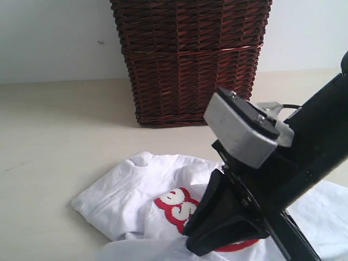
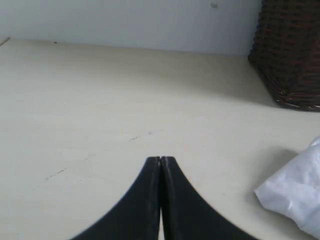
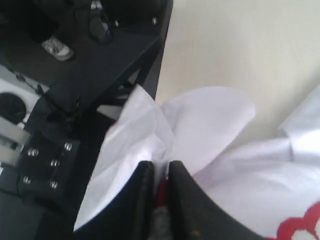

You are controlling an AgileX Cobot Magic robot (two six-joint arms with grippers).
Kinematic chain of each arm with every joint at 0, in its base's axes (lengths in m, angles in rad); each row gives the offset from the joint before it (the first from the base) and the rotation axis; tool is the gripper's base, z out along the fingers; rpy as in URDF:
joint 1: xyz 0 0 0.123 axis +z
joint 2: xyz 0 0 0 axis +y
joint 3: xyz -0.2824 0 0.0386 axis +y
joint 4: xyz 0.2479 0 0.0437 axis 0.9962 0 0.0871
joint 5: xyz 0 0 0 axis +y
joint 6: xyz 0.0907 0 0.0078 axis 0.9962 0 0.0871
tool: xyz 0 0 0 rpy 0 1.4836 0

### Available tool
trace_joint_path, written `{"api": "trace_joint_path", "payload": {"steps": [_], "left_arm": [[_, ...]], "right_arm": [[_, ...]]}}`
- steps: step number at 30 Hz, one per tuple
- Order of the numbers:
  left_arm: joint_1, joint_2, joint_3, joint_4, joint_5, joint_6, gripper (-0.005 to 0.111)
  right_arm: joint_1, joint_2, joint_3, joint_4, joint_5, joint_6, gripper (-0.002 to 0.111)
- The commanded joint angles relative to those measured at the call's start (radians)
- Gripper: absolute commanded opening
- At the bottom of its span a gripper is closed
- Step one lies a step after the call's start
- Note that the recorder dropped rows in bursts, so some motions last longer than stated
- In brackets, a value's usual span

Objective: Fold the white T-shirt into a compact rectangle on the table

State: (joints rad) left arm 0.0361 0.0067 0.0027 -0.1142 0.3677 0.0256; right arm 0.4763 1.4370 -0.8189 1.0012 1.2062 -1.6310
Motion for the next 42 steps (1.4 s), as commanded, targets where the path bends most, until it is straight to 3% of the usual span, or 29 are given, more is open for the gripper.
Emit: {"api": "trace_joint_path", "payload": {"steps": [1, 3, 5, 11, 15, 19, 25, 33, 35, 37, 41, 42], "left_arm": [[0.002, -0.007, -0.003, -0.002, -0.009, -0.003, 0.0], [0.002, -0.007, -0.003, -0.002, -0.009, -0.003, 0.0], [0.002, -0.007, -0.003, -0.002, -0.009, -0.003, 0.0], [0.002, -0.007, -0.003, -0.002, -0.009, -0.003, 0.0], [0.002, -0.007, -0.003, -0.002, -0.009, -0.003, 0.0], [0.002, -0.007, -0.003, -0.002, -0.009, -0.003, 0.0], [0.002, -0.007, -0.003, -0.002, -0.009, -0.003, 0.0], [0.002, -0.007, -0.003, -0.002, -0.009, -0.003, 0.0], [0.002, -0.007, -0.003, -0.002, -0.009, -0.003, 0.0], [0.002, -0.007, -0.003, -0.002, -0.009, -0.003, 0.0], [0.002, -0.007, -0.003, -0.002, -0.009, -0.003, 0.0], [0.002, -0.007, -0.003, -0.002, -0.009, -0.003, 0.0]], "right_arm": [[0.001, -0.004, 0.024, -0.095, 0.015, 0.03, 0.036], [0.001, -0.006, 0.028, -0.092, 0.015, 0.03, 0.051], [0.001, -0.021, 0.028, -0.077, 0.015, 0.03, 0.058], [-0.053, -0.171, -0.022, -0.189, -0.155, 0.082, 0.058], [-0.173, -0.196, -0.035, -0.434, -0.287, 0.255, 0.058], [-0.34, -0.101, -0.024, -0.592, -0.357, 0.275, 0.058], [-0.496, 0.133, -0.024, -0.52, -0.476, 0.171, 0.058], [-0.522, 0.376, -0.026, -0.518, -0.574, 0.088, 0.058], [-0.522, 0.394, -0.026, -0.518, -0.574, 0.088, 0.052], [-0.522, 0.391, -0.026, -0.518, -0.574, 0.088, 0.038], [-0.522, 0.332, -0.026, -0.518, -0.57, 0.056, -0.001], [-0.522, 0.31, -0.026, -0.514, -0.569, 0.052, 0.0]]}}
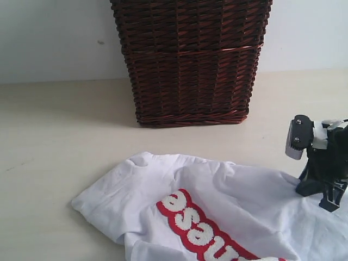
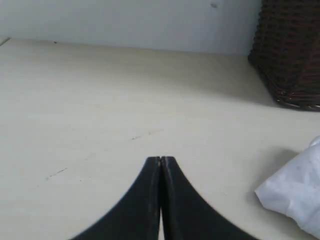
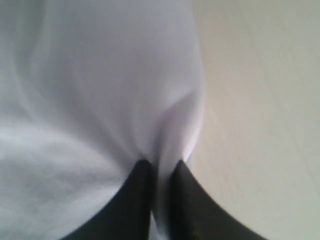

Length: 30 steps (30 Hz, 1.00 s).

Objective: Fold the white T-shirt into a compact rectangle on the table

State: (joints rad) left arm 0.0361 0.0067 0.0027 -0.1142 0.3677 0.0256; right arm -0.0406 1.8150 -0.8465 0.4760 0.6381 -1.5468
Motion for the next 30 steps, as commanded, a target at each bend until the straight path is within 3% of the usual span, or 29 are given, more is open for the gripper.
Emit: {"api": "trace_joint_path", "payload": {"steps": [1, 5, 10, 16, 20, 24, 26, 30], "left_arm": [[0.002, -0.007, -0.003, -0.002, -0.009, -0.003, 0.0], [0.002, -0.007, -0.003, -0.002, -0.009, -0.003, 0.0], [0.002, -0.007, -0.003, -0.002, -0.009, -0.003, 0.0], [0.002, -0.007, -0.003, -0.002, -0.009, -0.003, 0.0], [0.002, -0.007, -0.003, -0.002, -0.009, -0.003, 0.0], [0.002, -0.007, -0.003, -0.002, -0.009, -0.003, 0.0], [0.002, -0.007, -0.003, -0.002, -0.009, -0.003, 0.0], [0.002, -0.007, -0.003, -0.002, -0.009, -0.003, 0.0]], "right_arm": [[-0.005, -0.088, 0.002, 0.011, 0.002, -0.041, 0.0], [-0.005, -0.19, 0.002, 0.002, 0.14, -0.12, 0.0], [-0.005, -0.281, 0.002, -0.062, 0.575, -0.205, 0.0], [-0.005, -0.3, 0.059, -0.167, 0.583, -0.125, 0.002], [-0.005, -0.3, 0.147, -0.269, 0.583, -0.127, 0.024], [-0.005, -0.304, 0.255, -0.364, 0.583, -0.127, 0.059], [-0.005, -0.313, 0.288, -0.389, 0.583, -0.127, 0.065], [-0.005, -0.352, 0.299, -0.395, 0.583, -0.122, 0.065]]}}
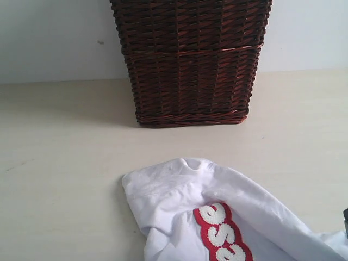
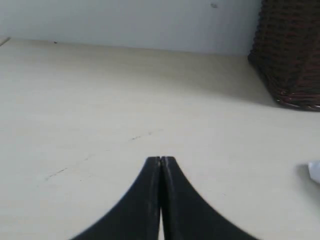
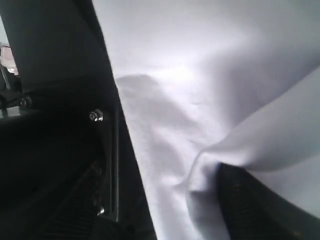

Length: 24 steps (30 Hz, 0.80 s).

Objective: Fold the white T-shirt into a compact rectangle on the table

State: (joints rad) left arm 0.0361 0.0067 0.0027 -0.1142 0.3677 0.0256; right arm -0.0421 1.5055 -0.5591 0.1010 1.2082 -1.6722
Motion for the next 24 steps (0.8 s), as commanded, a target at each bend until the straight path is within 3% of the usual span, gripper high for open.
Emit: {"api": "trace_joint_path", "payload": {"steps": [1, 6, 11, 16, 24], "left_arm": [[0.002, -0.007, -0.003, -0.002, -0.009, -0.003, 0.0], [0.002, -0.007, -0.003, -0.002, -0.009, -0.003, 0.0], [0.002, -0.007, -0.003, -0.002, -0.009, -0.003, 0.0], [0.002, -0.007, -0.003, -0.002, -0.009, -0.003, 0.0], [0.002, -0.007, -0.003, -0.002, -0.009, -0.003, 0.0]], "right_arm": [[-0.004, -0.063, 0.003, -0.02, 0.013, 0.003, 0.065], [-0.004, -0.19, -0.084, 0.012, -0.007, 0.003, 0.065], [-0.004, -0.264, -0.184, 0.132, -0.167, 0.018, 0.065], [-0.004, -0.149, -0.193, 0.206, -0.278, 0.148, 0.065], [-0.004, 0.073, -0.193, 0.134, -0.351, 0.237, 0.063]]}}
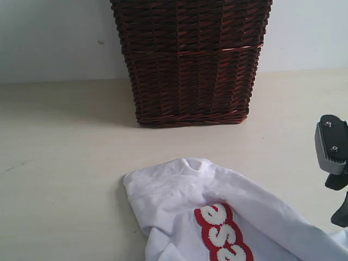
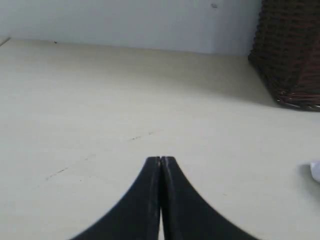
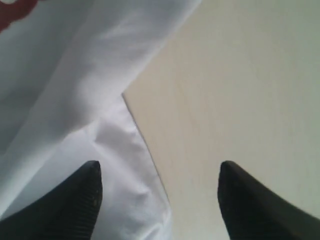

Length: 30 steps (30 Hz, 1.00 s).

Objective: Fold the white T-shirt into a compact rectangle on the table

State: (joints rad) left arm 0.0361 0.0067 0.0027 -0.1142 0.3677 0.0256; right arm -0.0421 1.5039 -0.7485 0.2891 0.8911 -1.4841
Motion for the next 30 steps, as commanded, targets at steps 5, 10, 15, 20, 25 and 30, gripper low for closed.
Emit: {"api": "trace_joint_path", "payload": {"steps": [5, 10, 15, 20, 25, 30], "left_arm": [[0.002, -0.007, -0.003, -0.002, -0.009, -0.003, 0.0], [0.002, -0.007, -0.003, -0.002, -0.009, -0.003, 0.0], [0.002, -0.007, -0.003, -0.002, -0.009, -0.003, 0.0], [0.002, -0.007, -0.003, -0.002, -0.009, -0.003, 0.0], [0.002, -0.007, -0.003, -0.002, -0.009, -0.003, 0.0], [0.002, -0.007, -0.003, -0.002, -0.009, -0.003, 0.0]], "right_arm": [[-0.004, 0.126, -0.004, -0.114, 0.004, 0.077, 0.061], [-0.004, 0.162, -0.004, -0.14, -0.003, 0.104, 0.056], [-0.004, 0.232, -0.004, -0.202, -0.046, 0.128, 0.053], [-0.004, 0.256, -0.004, -0.202, -0.099, 0.124, 0.007], [-0.004, 0.205, -0.006, -0.209, -0.308, 0.203, 0.0], [-0.004, 0.131, -0.006, -0.503, -0.616, 0.694, 0.0]]}}
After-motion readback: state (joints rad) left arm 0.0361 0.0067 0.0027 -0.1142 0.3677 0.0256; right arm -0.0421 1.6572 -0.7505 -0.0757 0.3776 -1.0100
